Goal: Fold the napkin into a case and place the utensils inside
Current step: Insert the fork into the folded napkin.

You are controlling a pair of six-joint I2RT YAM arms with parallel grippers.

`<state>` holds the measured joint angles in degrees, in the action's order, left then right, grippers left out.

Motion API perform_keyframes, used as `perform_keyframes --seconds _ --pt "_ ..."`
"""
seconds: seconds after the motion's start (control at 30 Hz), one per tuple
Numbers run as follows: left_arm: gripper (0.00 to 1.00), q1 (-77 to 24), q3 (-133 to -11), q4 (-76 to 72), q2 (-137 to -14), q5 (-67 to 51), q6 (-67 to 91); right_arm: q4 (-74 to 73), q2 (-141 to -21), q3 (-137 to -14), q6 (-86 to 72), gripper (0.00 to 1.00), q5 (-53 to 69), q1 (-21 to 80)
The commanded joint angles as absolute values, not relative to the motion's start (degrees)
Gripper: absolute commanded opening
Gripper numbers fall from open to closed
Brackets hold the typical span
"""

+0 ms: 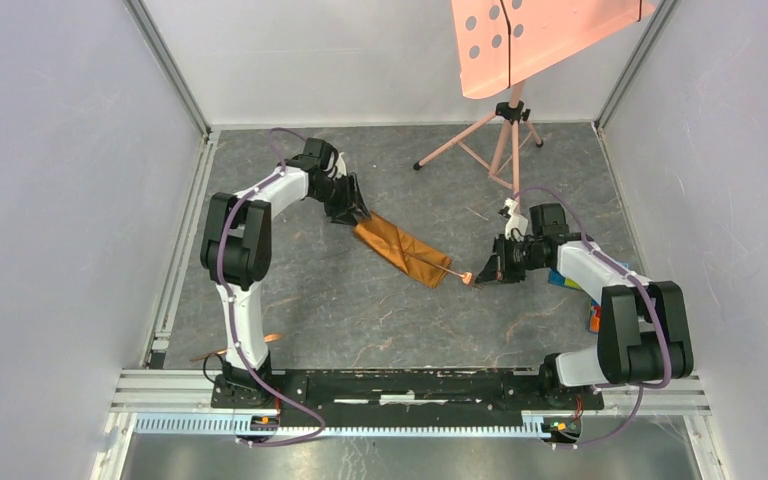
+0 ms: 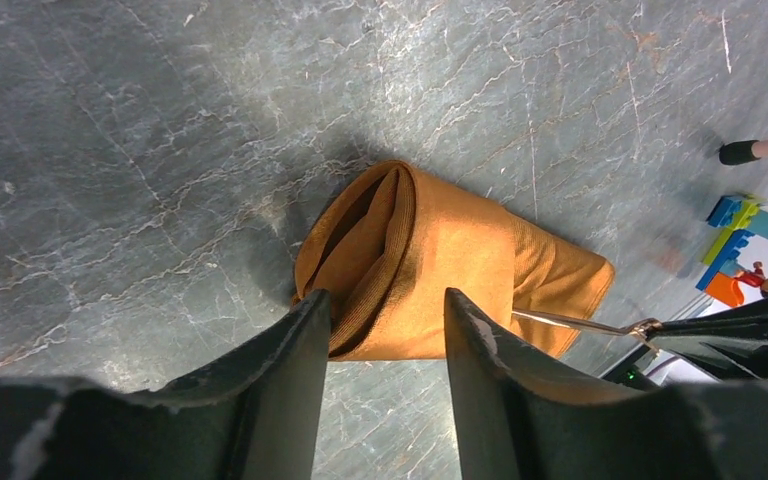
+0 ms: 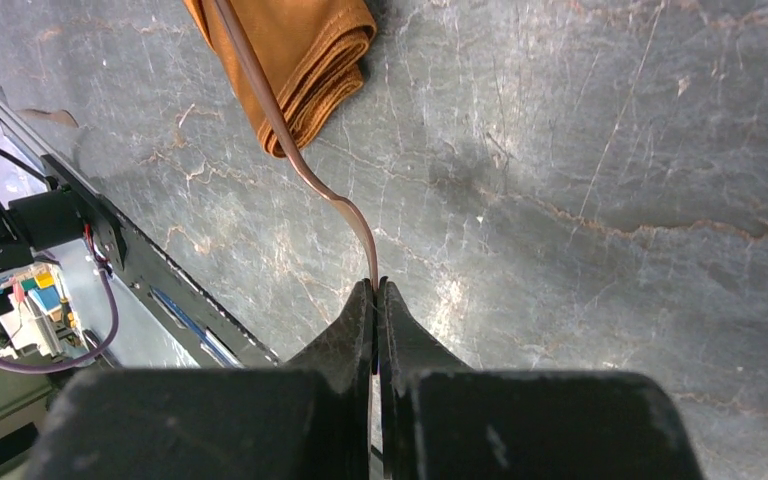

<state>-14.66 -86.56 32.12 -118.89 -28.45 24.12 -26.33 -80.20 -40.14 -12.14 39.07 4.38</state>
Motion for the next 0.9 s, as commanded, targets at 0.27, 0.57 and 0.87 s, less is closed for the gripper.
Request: perform_keyframes --seconds 0.27,0.57,0.87 --pt "0.37 -15.55 -86.92 34.16 -121.61 -25.3 19.31 -16.71 -84.55 -39.73 -13.72 0.0 43.42 4.39" --pt "0.31 -16.08 -87.01 34.33 -122.37 -24.97 18.77 -15.39 -88.2 -42.99 -14.88 0.0 43.87 5.97" --pt "0.3 -16.52 -88.08 35.13 -122.81 -24.91 18.02 -12.59 -90.86 -46.0 -17.31 0.0 43.08 8.55"
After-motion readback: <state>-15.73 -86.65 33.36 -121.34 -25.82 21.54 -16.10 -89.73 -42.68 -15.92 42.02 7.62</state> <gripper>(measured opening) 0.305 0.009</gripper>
